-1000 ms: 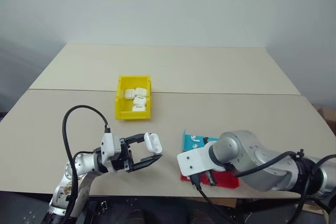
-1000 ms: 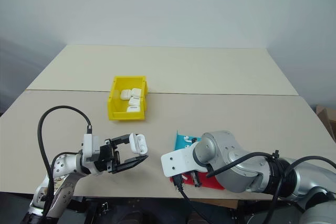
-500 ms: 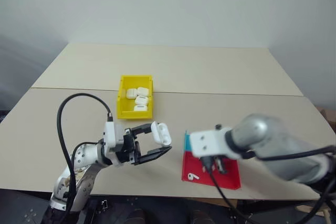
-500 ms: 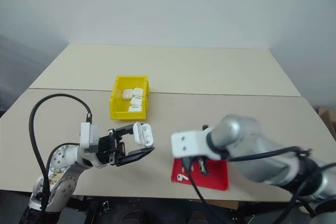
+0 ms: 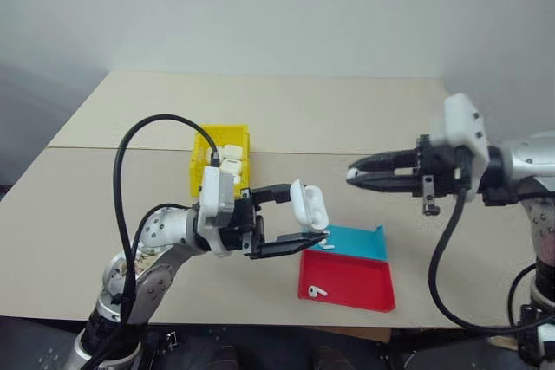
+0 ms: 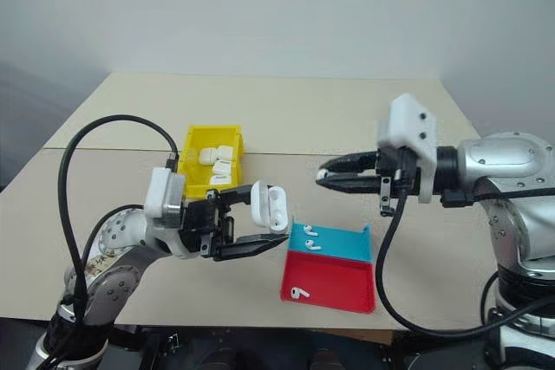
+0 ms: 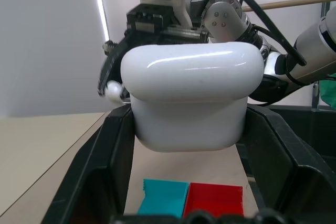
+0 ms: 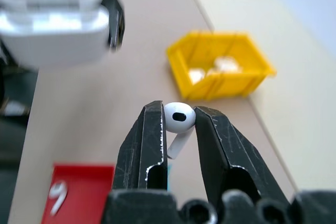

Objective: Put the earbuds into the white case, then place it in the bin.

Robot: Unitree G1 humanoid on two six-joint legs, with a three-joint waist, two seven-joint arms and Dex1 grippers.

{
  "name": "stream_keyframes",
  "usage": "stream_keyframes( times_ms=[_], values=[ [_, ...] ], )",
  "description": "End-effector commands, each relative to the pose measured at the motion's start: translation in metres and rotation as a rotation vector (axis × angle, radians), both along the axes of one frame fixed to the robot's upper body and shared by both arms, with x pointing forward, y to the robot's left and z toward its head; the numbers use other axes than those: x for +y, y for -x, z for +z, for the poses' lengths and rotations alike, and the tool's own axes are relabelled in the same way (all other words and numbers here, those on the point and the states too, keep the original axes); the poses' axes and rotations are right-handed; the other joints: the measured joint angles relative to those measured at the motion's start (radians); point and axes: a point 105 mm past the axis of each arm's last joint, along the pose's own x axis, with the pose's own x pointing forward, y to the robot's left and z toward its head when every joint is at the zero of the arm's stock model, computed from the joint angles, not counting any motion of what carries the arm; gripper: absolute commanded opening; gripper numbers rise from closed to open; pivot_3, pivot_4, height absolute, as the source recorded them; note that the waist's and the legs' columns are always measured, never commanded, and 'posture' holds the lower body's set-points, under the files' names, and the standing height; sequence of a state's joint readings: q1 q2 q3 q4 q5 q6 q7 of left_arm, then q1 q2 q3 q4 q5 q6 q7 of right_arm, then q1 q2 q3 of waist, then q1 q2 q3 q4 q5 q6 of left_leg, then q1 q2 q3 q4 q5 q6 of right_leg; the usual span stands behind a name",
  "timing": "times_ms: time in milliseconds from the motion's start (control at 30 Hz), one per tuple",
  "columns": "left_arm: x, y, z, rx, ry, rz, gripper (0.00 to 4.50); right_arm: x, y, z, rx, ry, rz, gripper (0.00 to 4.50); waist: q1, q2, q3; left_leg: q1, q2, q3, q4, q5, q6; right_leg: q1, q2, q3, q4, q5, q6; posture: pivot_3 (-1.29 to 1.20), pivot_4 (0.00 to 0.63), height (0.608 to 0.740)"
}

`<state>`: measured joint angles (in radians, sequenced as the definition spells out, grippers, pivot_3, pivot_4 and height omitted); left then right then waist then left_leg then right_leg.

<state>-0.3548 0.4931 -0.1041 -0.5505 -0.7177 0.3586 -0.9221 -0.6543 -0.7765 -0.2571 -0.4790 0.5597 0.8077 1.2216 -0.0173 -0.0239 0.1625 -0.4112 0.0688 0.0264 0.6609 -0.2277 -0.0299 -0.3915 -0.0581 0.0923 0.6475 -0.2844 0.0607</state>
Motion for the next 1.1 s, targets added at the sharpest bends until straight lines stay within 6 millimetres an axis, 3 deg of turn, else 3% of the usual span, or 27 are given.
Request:
stream_keyframes(
  times_ms=[33, 167, 300, 567, 1100],
  values=[
    [0.000, 0.007, 0.009, -0.035, 0.005, -0.015, 2.79, -0.003, 0.016, 0.029, -0.135, -0.228, 0.125, 0.70, 0.001, 0.000, 0.000, 0.000, 0.000, 0.000, 0.000, 0.000, 0.000, 0.000, 0.000, 0.000, 0.000, 0.000, 0.000, 0.00, 0.150, 0.740],
    [0.004, 0.009, 0.009, -0.030, -0.002, -0.007, 2.79, 0.002, 0.030, 0.036, -0.131, -0.447, 0.287, 0.70, 0.003, 0.000, 0.000, 0.000, 0.000, 0.000, 0.000, 0.000, 0.000, 0.001, 0.000, 0.000, 0.000, 0.000, 0.000, 0.00, 0.150, 0.740],
    [0.007, 0.009, 0.009, -0.039, 0.008, -0.007, 2.79, 0.014, 0.038, 0.031, -0.113, -0.532, 0.410, 0.70, 0.003, 0.000, 0.000, 0.000, 0.000, -0.001, 0.000, 0.000, 0.000, 0.001, 0.000, -0.001, 0.000, 0.000, 0.000, 0.00, 0.150, 0.740],
    [0.009, 0.010, 0.013, -0.056, 0.020, -0.017, 2.79, 0.038, 0.031, 0.009, -0.117, -0.513, 0.499, 0.70, 0.002, 0.001, 0.000, 0.001, 0.000, 0.000, 0.000, 0.000, 0.000, 0.001, 0.000, -0.001, 0.000, 0.000, 0.000, 0.00, 0.150, 0.740],
    [0.006, 0.012, 0.014, -0.059, 0.027, -0.037, 2.79, 0.050, 0.023, -0.005, -0.140, -0.442, 0.498, 0.70, 0.003, 0.001, 0.000, 0.001, 0.000, -0.001, 0.000, 0.000, 0.000, 0.001, 0.000, -0.001, 0.000, 0.000, 0.000, 0.00, 0.150, 0.740]
  ],
)
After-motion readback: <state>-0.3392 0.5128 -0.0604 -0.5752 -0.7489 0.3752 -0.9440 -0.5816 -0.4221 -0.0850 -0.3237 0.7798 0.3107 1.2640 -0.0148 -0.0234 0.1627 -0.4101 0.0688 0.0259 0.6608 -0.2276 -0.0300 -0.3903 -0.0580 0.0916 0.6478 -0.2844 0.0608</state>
